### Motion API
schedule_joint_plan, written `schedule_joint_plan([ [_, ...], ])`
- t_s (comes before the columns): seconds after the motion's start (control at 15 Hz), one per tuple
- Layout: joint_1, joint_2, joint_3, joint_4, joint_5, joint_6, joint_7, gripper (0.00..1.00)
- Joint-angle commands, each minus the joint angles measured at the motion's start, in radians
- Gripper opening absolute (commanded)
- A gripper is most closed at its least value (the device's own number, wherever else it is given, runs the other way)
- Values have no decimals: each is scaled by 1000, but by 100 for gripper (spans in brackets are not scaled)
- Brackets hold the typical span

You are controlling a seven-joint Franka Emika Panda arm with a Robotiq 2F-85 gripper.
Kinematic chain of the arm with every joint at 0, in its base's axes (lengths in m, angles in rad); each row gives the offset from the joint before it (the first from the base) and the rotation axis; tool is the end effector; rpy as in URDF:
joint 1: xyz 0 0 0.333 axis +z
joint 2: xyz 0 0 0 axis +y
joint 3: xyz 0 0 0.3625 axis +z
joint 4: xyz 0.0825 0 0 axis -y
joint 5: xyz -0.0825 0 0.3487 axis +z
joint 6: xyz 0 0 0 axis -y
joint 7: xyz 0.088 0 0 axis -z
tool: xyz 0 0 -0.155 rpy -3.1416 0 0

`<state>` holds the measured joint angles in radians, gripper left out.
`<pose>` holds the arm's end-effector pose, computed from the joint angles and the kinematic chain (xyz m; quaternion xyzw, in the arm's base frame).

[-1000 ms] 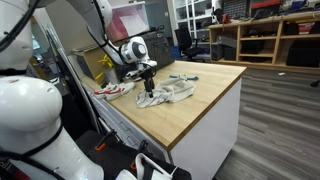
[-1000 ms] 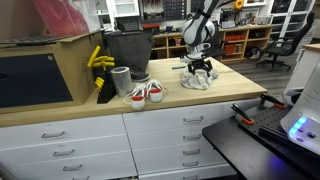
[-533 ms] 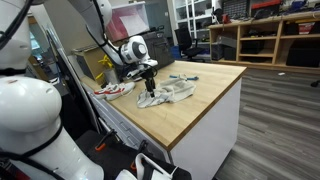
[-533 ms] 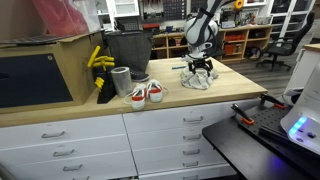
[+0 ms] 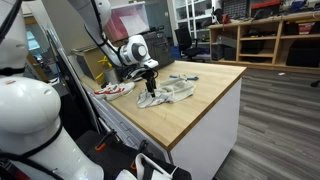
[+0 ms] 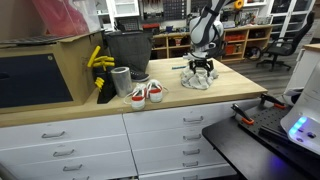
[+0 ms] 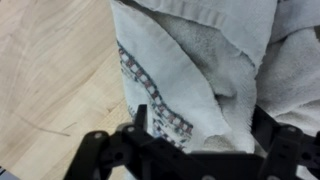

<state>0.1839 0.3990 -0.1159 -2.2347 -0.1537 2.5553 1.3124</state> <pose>0.5335 0.0337 0.2106 0.8487 -0.5236 0.0097 0.0731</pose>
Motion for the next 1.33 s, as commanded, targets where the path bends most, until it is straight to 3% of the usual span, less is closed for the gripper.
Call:
schedule_joint_plan([
  [0.0, -43, -93, 18, -64, 48, -18, -82, 100],
  [0.53, -29, -53, 32, -25, 14, -191, -140, 100],
  [1.27, 4, 2, 26, 4, -49, -54, -148, 100],
])
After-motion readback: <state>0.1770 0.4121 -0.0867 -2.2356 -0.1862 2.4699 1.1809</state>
